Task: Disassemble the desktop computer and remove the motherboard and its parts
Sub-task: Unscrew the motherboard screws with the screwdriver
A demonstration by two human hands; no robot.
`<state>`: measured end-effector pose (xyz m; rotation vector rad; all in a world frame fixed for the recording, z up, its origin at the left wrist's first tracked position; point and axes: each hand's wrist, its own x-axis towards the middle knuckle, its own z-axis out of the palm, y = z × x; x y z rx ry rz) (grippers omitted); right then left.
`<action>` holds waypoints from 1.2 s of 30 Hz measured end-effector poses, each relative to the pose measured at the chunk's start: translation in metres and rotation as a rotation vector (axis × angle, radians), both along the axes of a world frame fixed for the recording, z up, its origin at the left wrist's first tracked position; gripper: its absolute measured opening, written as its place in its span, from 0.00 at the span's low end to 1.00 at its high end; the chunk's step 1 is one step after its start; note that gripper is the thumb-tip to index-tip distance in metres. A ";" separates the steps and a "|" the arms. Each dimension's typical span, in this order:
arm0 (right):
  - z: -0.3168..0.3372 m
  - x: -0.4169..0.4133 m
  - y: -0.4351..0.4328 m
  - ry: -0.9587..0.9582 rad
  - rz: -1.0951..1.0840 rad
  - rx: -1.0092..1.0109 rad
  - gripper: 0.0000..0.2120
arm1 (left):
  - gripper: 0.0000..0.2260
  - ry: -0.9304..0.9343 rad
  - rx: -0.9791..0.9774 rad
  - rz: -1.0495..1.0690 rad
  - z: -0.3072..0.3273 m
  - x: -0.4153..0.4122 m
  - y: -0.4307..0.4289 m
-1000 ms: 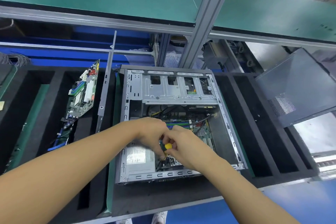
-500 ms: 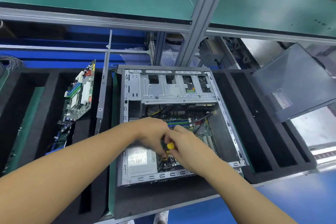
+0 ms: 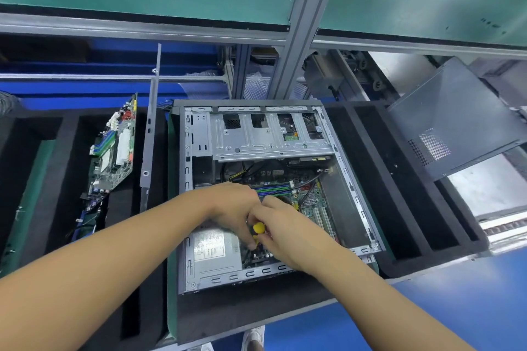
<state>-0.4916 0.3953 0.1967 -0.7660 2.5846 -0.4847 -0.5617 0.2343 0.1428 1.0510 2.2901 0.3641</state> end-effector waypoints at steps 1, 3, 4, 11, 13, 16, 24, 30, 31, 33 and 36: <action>0.001 0.000 0.000 -0.009 0.009 -0.002 0.11 | 0.15 0.002 -0.007 -0.002 0.000 0.000 0.000; -0.001 0.001 0.000 -0.024 -0.020 -0.020 0.11 | 0.15 0.025 0.001 0.020 -0.003 0.001 0.000; -0.002 0.002 -0.001 -0.023 -0.059 -0.025 0.13 | 0.13 0.040 0.010 0.040 -0.004 0.003 -0.001; -0.007 0.000 -0.009 0.061 -0.140 0.039 0.13 | 0.21 0.032 -0.012 0.029 0.000 0.003 -0.001; -0.005 0.000 -0.005 0.048 -0.094 -0.005 0.09 | 0.16 -0.021 -0.010 0.011 0.002 0.001 0.000; -0.003 0.000 0.001 0.007 -0.038 -0.030 0.10 | 0.10 -0.070 0.013 0.000 0.004 0.001 0.002; -0.012 0.001 -0.003 0.057 -0.176 0.025 0.16 | 0.14 0.061 0.031 0.074 -0.004 0.004 -0.003; -0.014 0.000 0.002 0.065 -0.083 -0.034 0.08 | 0.15 -0.023 0.016 0.028 0.000 0.000 0.000; -0.013 0.000 0.004 0.050 -0.070 -0.034 0.09 | 0.12 -0.036 0.023 0.029 0.000 0.000 0.000; -0.013 0.001 0.007 0.020 -0.056 -0.055 0.11 | 0.10 -0.052 0.035 0.030 0.001 0.001 0.001; -0.014 0.005 0.006 0.002 -0.119 -0.118 0.10 | 0.10 -0.027 0.023 0.031 0.001 0.003 0.000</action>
